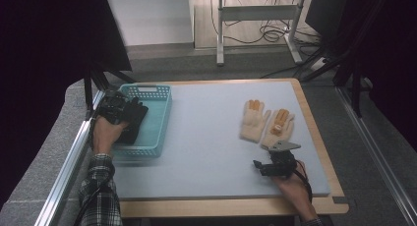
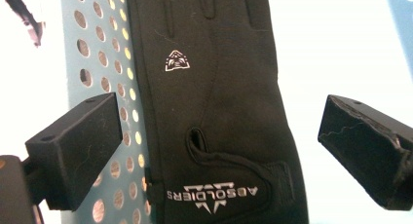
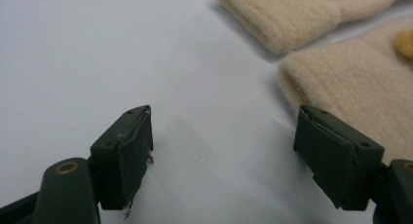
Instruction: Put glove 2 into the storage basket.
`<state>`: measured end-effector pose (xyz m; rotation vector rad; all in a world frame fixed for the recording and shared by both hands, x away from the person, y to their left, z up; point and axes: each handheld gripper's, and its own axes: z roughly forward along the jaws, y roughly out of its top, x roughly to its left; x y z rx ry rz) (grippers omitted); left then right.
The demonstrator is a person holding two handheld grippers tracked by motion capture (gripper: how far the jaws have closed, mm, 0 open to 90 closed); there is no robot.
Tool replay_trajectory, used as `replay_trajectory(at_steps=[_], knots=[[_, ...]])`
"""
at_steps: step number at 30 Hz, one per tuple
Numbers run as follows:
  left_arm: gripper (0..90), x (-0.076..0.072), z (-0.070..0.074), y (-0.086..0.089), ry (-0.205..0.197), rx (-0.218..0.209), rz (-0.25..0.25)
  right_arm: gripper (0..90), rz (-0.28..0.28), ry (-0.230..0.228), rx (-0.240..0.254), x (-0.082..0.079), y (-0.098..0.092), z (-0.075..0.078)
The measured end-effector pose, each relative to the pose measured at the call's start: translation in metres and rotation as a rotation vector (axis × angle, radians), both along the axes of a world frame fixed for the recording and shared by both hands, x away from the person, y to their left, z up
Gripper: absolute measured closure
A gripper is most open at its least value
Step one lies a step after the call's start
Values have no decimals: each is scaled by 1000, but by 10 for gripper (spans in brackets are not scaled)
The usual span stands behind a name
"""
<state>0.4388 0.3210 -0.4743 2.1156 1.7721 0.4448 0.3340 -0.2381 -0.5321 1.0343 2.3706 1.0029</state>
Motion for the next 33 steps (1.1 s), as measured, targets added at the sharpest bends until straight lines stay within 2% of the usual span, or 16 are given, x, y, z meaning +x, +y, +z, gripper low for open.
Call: replay_trajectory(at_steps=[1, 2, 3, 4, 5, 7, 8, 13, 15, 16, 20, 23, 26, 27, 28, 33], knots=[[26, -2, 1, 0, -7, -11, -3, 217, -1, -1, 1, 0, 0, 0], [24, -6, 3, 1, -32, -47, -24, 218, -1, 0, 1, 0, 0, 0], [24, -6, 3, 1, -32, -47, -24, 218, -1, 0, 1, 0, 0, 0], [24, -10, 5, 0, -64, -95, -38, 217, -1, 0, 0, 0, 0, 0], [24, -10, 5, 0, -64, -95, -38, 217, -1, 0, 0, 0, 0, 0], [23, -15, 9, -4, -104, -139, -67, 217, -1, 0, 1, 0, 0, 0], [21, -15, 9, -4, -104, -139, -67, 217, -1, 0, 1, 0, 0, 0], [12, -26, 18, -19, -161, -173, -121, 217, 0, 2, 0, 0, 0, 0], [12, -31, 22, -28, -184, -183, -153, 218, 0, 2, 1, 0, 0, 0], [9, -35, 26, -37, -204, -177, -181, 217, 0, 3, 1, 0, 0, 0], [8, -42, 31, -50, -233, -178, -222, 217, 0, 4, 2, 0, 0, 0], [10, -52, 35, -66, -265, -205, -263, 217, -2, 5, 4, 0, 0, 0], [10, -56, 36, -75, -274, -221, -290, 218, -1, 6, 4, 0, 0, 0], [10, -62, 36, -84, -282, -232, -318, 218, -1, 6, 5, 0, 0, 0], [8, -62, 36, -84, -282, -232, -318, 218, -1, 6, 5, 0, 0, 0], [3, -77, 36, -111, -312, -229, -384, 218, -1, 11, 9, 1, 0, 0]])
